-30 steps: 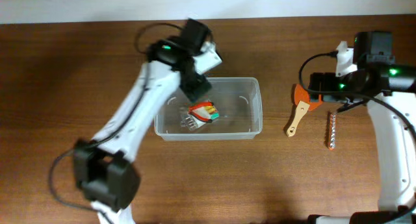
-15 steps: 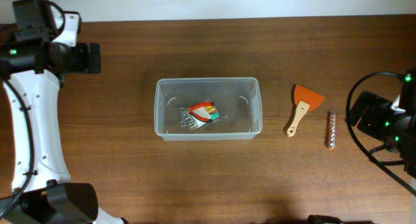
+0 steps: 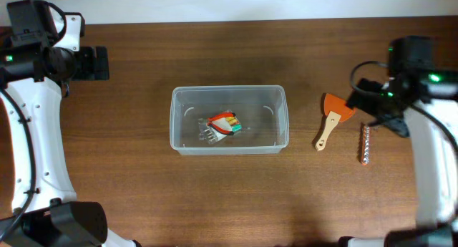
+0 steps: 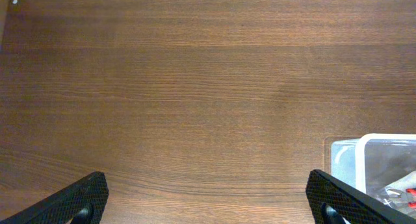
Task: Pack container
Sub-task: 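Lower the right gripper onto the wooden scraper handle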
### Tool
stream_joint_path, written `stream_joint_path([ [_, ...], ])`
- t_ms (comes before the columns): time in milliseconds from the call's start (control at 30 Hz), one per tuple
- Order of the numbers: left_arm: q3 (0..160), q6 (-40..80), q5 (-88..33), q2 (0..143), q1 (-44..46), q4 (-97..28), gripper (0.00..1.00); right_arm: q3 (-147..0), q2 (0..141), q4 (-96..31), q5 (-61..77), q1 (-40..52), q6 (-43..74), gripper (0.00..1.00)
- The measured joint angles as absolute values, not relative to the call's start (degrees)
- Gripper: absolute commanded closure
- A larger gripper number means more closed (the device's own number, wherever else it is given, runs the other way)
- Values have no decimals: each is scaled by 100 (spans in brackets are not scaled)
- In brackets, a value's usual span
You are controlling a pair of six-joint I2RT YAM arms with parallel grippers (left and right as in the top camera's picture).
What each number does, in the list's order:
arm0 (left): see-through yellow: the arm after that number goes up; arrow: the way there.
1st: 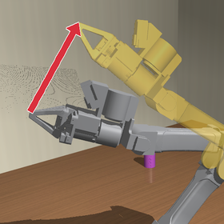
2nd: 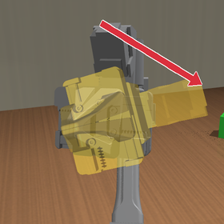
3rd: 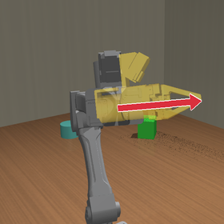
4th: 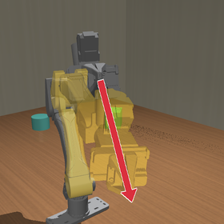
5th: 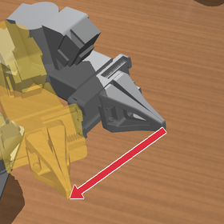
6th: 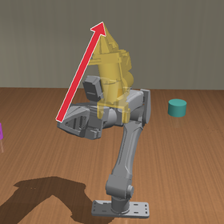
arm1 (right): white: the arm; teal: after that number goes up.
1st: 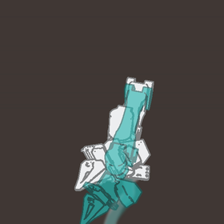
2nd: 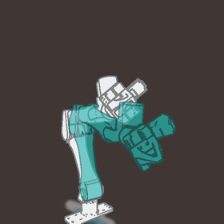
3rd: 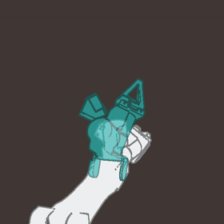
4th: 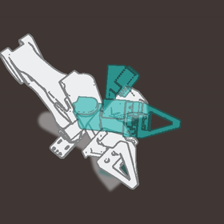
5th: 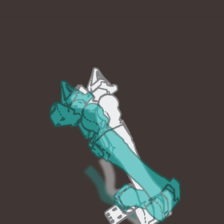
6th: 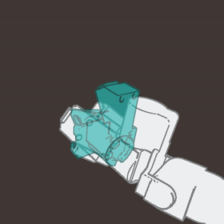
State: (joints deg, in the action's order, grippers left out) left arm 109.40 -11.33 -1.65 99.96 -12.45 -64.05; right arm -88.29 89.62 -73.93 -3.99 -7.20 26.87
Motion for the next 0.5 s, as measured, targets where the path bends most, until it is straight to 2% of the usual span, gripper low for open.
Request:
stream_joint_path([
  [233,10940,-1125,-178,9996,-1245,-6403,1,-8101,9771,-6716,145,-720,3039,1],
  [500,10940,-1125,-178,9996,-1245,-6403,1,-7614,9972,-6084,270,-720,3682,1],
])
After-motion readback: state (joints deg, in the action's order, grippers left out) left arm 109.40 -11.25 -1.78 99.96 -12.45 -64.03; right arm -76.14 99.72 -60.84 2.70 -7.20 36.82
